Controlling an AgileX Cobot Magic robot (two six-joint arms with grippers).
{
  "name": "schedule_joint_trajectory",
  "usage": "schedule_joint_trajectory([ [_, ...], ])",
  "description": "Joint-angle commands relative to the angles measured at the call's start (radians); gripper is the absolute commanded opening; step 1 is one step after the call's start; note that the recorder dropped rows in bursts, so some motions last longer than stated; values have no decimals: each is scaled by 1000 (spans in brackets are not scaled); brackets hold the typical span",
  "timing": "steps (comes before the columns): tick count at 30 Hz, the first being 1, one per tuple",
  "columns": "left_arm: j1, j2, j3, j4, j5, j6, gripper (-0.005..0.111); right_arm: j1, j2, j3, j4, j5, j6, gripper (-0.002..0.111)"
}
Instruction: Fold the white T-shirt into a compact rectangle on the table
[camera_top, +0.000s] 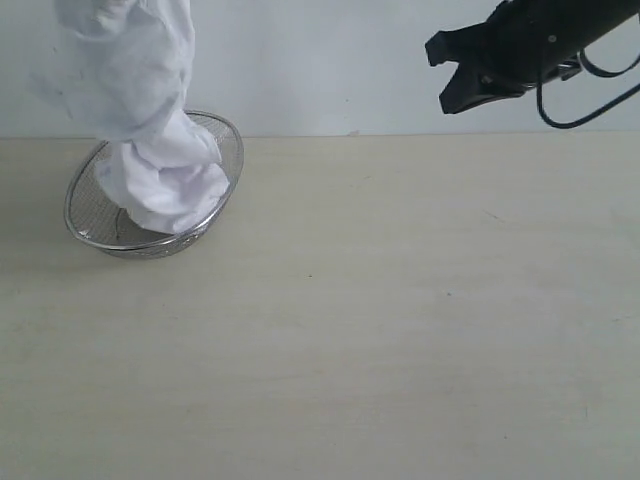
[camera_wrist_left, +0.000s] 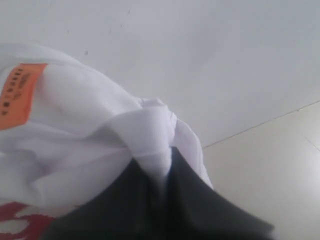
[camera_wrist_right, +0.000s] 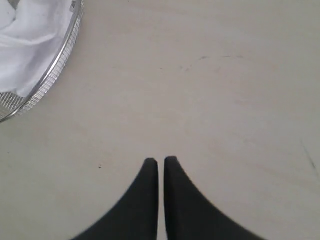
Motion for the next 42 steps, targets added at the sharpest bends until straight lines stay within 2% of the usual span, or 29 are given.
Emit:
schedule_joint_trajectory([
  [1,-6,-122,-9,-14,5,-10,4,-11,-124,66,5,-32,-35,0],
  [10,-6,-300,-9,-14,-7,-49,4,-11,-155,66,7,7,-33,0],
  [15,-6,-385,-9,-6,48,-64,4,-11,-159,66,16,4,-35,0],
  [19,-6,-443,-9,35,122,-113,4,-11,-186,70,123,5,-96,0],
  [23,-6,-488,8,108,212,-149,4,-11,-298,173,289,-63,-202,0],
  [27,-6,-530,103,109,199,-173,4,-9,-385,322,368,-105,-305,0],
  [33,-9,-584,277,64,188,-167,4,-8,-476,442,371,-128,-326,0],
  [38,-82,-598,418,32,166,-136,4,-9,-517,451,369,-122,-333,0],
  [42,-156,-592,511,32,83,-101,4,-8,-517,451,369,-110,-333,0],
])
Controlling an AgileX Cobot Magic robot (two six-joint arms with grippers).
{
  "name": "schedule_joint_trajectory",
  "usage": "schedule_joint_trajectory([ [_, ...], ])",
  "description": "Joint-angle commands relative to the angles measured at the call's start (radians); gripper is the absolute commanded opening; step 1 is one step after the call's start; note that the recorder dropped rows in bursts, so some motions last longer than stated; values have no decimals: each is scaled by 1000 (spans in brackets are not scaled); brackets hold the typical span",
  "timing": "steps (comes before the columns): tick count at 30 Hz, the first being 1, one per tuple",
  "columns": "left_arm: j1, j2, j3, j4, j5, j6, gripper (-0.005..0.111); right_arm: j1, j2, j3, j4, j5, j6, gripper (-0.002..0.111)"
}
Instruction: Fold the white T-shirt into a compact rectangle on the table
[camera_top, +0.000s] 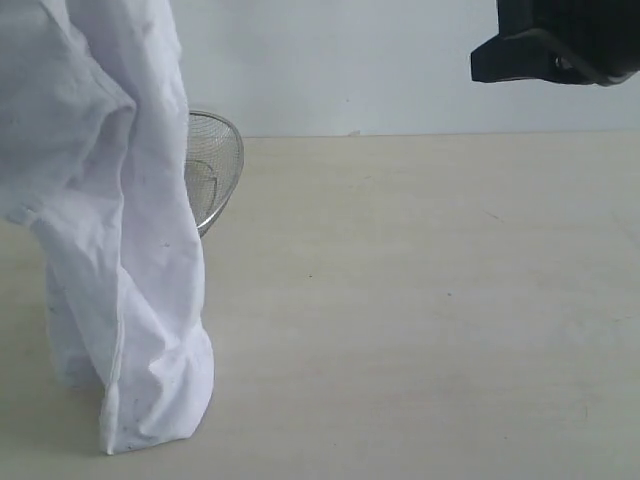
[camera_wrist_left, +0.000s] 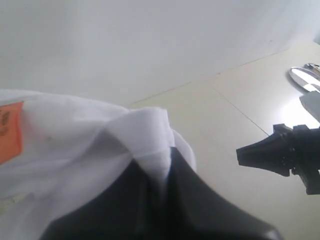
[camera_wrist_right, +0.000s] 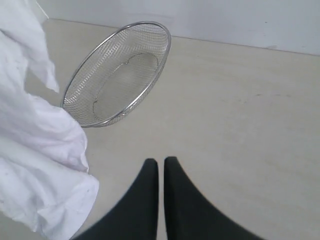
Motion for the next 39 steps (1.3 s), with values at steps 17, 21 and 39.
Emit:
schedule_joint_trajectory([
  [17,-232,203,119,-85,-51,145,4,-2,-11,5,-33,16,-10,0],
  [21,-234,248,119,-89,-52,158,4,-2,-9,5,-51,3,1,0],
  [39,-327,468,119,-118,-56,212,4,-2,200,81,122,-108,-104,0],
])
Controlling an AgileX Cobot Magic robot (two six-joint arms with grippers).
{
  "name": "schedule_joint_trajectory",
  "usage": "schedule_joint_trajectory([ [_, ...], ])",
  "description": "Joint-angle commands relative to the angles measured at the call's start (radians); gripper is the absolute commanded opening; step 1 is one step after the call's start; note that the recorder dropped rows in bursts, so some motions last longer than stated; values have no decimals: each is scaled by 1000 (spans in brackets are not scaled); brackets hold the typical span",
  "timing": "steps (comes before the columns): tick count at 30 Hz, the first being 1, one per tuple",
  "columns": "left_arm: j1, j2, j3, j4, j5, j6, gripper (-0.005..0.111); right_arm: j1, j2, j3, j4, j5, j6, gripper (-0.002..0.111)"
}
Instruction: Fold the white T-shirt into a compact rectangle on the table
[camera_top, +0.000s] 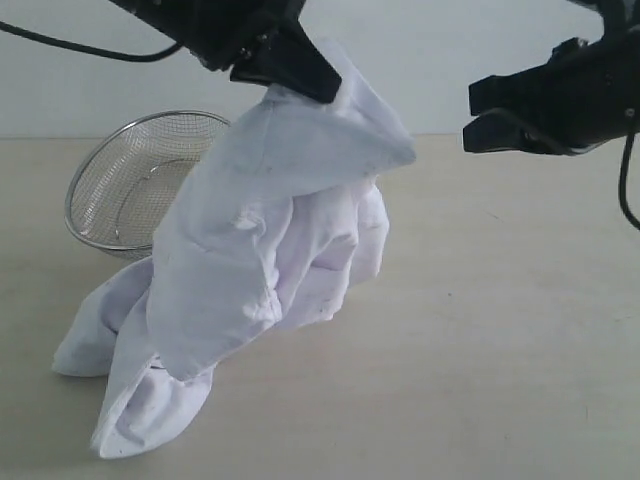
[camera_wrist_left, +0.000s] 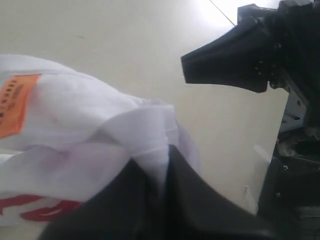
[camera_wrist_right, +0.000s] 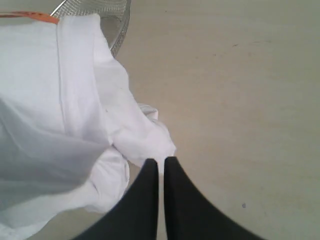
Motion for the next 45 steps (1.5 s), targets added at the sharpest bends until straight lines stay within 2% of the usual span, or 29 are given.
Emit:
schedule_joint_trajectory([
  [1,-13,38,1,-23,-18,7,4,-2,80,4,123,-4,-132,0],
  [7,-11,26,-17,-8,-22,17,4,-2,181,4,202,19,-316,0],
  [9,-4,23,-28,3,-31,12,4,-2,211,4,207,27,-347,7],
  [11,2,23,-28,27,-31,13,4,-3,226,4,225,32,-384,27],
  [12,2,23,-28,52,-33,10,4,-3,235,4,248,52,-437,43],
  [13,2,23,-28,52,-35,10,4,-3,240,4,251,65,-475,50],
  [14,2,23,-28,52,-35,10,4,-3,257,4,260,80,-543,62],
  [16,2,22,-28,46,-33,10,4,-3,288,4,317,115,-671,67],
  [21,2,22,-28,46,-27,10,4,-3,362,4,556,163,-971,66],
  [31,2,-3,-28,44,-9,10,4,-1,471,4,676,183,-1110,66],
  [41,2,-17,-28,44,9,-1,4,125,474,-24,742,26,-1198,65],
  [43,2,-17,-28,44,12,-1,4,131,474,-32,742,5,-1189,57],
  [45,2,-17,-28,44,14,-1,4,134,474,-35,744,-22,-1178,41],
])
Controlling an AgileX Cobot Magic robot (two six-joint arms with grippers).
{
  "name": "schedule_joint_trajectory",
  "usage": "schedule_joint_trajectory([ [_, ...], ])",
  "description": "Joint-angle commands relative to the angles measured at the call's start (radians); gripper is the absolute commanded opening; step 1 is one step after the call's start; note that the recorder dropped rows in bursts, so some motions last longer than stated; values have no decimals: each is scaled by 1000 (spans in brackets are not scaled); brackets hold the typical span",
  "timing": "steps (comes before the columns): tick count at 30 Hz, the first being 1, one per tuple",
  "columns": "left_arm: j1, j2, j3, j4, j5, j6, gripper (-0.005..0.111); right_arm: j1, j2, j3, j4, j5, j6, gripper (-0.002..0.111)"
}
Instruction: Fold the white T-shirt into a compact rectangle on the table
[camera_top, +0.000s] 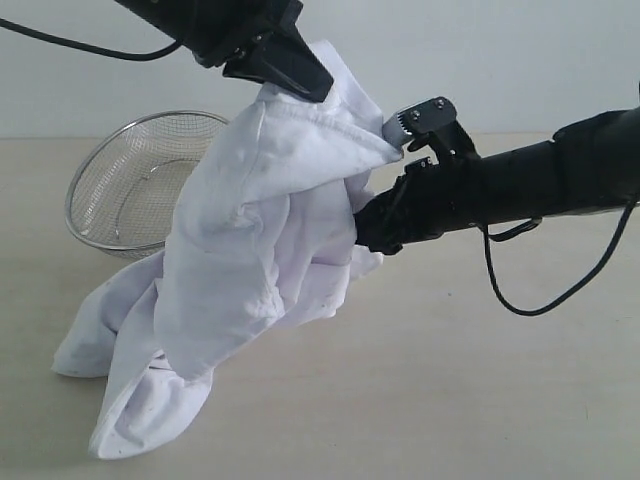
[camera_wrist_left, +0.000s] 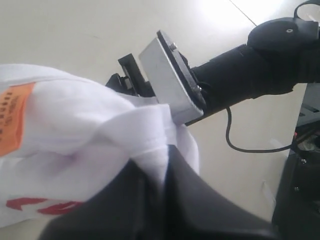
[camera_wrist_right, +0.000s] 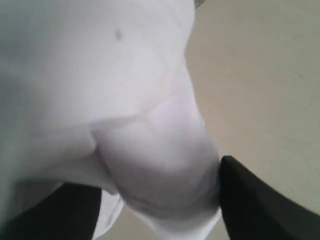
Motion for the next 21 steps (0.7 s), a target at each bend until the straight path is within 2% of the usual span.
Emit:
schedule_joint_trajectory([
  [1,1,-11,-8,-15,12,-9,4,8,-1,-14,15,-55,14,31],
  [4,1,-11,-8,-2,12,-9,4,8,-1,-14,0,-82,55,-1],
  [8,1,-15,-8,53,12,-16,4,8,-10,-14,-52,-145,121,0],
  [13,1,-26,-8,117,-4,-20,4,-8,-85,-14,-233,-252,319,0],
  [21,1,-31,-8,200,-36,-39,4,-186,-248,-14,-455,-168,588,0],
])
